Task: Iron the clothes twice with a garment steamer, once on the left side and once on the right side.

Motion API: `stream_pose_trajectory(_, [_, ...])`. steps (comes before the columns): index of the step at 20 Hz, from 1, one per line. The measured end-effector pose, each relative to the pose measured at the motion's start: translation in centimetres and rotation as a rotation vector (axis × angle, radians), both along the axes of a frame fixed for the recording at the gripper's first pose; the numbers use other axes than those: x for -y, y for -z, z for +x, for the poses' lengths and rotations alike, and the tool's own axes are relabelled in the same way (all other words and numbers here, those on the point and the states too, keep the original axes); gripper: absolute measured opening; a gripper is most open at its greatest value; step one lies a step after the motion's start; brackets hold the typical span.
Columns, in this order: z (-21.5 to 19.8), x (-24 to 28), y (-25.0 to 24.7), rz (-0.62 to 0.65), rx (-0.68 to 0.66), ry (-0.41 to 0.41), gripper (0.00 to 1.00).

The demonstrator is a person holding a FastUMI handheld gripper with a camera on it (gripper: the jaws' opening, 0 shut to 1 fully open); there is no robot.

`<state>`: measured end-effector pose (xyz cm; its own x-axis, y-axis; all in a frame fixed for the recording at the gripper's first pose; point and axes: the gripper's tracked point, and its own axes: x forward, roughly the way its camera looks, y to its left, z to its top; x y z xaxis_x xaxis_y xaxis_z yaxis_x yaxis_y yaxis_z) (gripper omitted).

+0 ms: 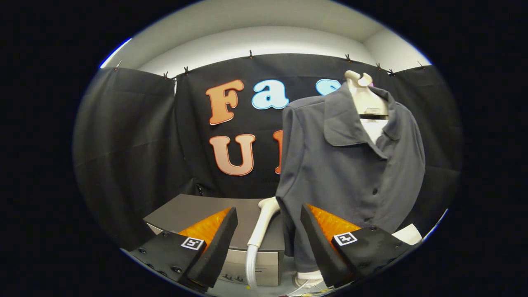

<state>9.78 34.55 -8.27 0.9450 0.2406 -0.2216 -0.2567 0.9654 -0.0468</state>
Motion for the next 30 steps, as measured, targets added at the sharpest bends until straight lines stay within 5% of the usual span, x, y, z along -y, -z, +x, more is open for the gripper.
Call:
stream_pose_trajectory(13, [12.8, -7.7, 10.5, -0.193, -0.376, 0.062, 0.99])
stream_pose_trajectory(22, [19.3, -4.7, 17.3, -0.312, -0.55, 0.211, 0.99])
stream_pose_trajectory(30, [22.4, -2.4, 19.8, -0.335, -0.614, 0.285, 0.83])
